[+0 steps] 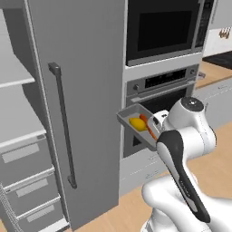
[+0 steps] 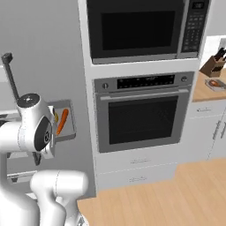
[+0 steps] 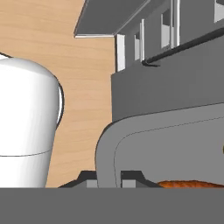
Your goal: Take the meat container that has the chicken drumstick and place it on the second highest rack of the freezer. Then take the vegetable container that has the lemon and carrot and place it on the highest rack of the freezer.
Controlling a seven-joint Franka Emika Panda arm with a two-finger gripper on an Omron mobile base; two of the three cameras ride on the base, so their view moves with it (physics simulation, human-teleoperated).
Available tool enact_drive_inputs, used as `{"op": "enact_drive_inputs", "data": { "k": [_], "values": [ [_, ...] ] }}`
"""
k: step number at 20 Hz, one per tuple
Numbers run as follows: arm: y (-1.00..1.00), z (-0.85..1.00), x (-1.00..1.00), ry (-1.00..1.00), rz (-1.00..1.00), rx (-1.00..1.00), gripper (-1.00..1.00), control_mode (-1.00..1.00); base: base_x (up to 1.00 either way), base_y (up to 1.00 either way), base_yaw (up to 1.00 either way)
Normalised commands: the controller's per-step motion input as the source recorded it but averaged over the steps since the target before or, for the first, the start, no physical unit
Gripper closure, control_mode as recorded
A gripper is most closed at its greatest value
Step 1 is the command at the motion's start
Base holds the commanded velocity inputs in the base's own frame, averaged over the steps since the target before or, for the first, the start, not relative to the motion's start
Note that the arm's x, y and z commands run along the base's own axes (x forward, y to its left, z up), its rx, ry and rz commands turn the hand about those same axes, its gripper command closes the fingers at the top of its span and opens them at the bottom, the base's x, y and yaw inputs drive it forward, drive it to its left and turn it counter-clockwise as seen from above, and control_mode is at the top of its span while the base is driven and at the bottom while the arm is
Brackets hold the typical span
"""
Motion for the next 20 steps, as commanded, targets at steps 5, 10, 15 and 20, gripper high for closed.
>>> {"op": "enact_drive_inputs", "data": {
  "k": [5,10,15,20],
  "values": [
    [0.0,0.0,0.0,0.0,0.0,0.0,1.0,1.0,-0.53,0.57,0.0],
    [0.0,0.0,0.0,0.0,0.0,0.0,1.0,1.0,0.16,0.44,0.18],
    [0.0,0.0,0.0,0.0,0.0,0.0,1.0,1.0,0.3,0.24,0.32],
    [0.0,0.0,0.0,0.0,0.0,0.0,1.0,1.0,0.17,0.15,0.37]
  ]
}}
